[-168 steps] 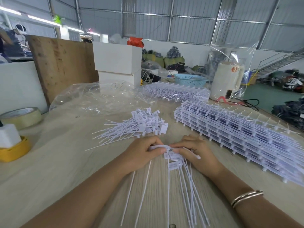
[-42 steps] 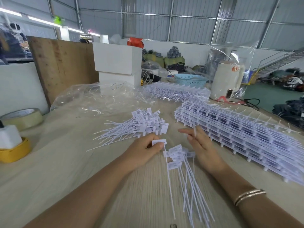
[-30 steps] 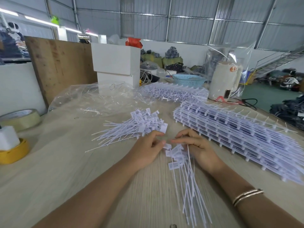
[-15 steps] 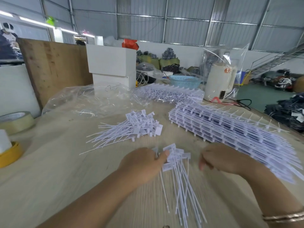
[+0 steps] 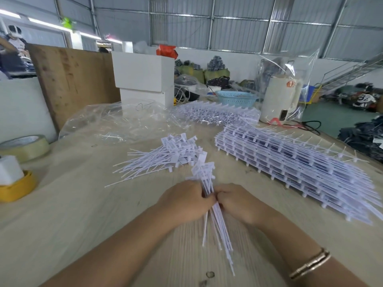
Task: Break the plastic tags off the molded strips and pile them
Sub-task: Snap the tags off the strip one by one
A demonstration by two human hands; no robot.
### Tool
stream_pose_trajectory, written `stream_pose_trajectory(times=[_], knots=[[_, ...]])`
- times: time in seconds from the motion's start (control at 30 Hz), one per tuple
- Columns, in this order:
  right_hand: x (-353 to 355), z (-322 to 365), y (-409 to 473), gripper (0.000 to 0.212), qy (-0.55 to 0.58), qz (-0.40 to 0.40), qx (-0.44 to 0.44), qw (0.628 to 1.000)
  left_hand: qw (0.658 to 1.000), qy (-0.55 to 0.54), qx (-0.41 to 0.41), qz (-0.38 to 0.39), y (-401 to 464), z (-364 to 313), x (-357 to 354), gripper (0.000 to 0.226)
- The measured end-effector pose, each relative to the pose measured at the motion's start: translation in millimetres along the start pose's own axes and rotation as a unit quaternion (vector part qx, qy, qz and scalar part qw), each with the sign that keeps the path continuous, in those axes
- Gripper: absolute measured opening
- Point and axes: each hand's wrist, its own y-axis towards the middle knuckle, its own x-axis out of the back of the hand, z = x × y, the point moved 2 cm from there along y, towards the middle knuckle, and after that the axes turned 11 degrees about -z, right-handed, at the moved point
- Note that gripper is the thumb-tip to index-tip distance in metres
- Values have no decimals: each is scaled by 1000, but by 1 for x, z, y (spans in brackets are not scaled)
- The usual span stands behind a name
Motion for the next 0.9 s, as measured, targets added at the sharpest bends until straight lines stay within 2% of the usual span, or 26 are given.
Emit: stream_pose_trajectory(times=[0.2, 0.33, 0.47, 0.53, 0.6, 0.67, 0.77, 0.83, 0.9], knots=[[-7, 2, -1, 24, 157, -22, -36, 987, 995, -88, 54, 12, 2, 2, 4, 20], [-13, 7, -2, 25, 253, -54, -6, 966, 977, -194, 91, -23, 3, 0, 4, 22], [-18, 6, 2, 16, 151, -106, 43, 982, 964, -249, 86, -44, 3, -1, -1, 29], [-16, 4, 4, 24, 103, -131, 74, 983, 961, -265, 76, -32, 3, 2, -1, 32], [-7, -4, 7, 31, 124, -167, 51, 977, 971, -229, 52, -40, 5, 7, 6, 43], [4, -16, 9, 34, 137, -195, 12, 971, 987, -131, 1, -96, 11, 16, 21, 46], [11, -28, 11, 37, 126, -188, -15, 974, 980, -31, -78, -182, 35, 37, 52, 51], [10, -27, 11, 37, 117, -179, -15, 977, 971, 46, -134, -191, 59, 54, 71, 56], [6, -24, 12, 36, 72, -159, 4, 985, 965, 121, -161, -166, 79, 75, 80, 60]])
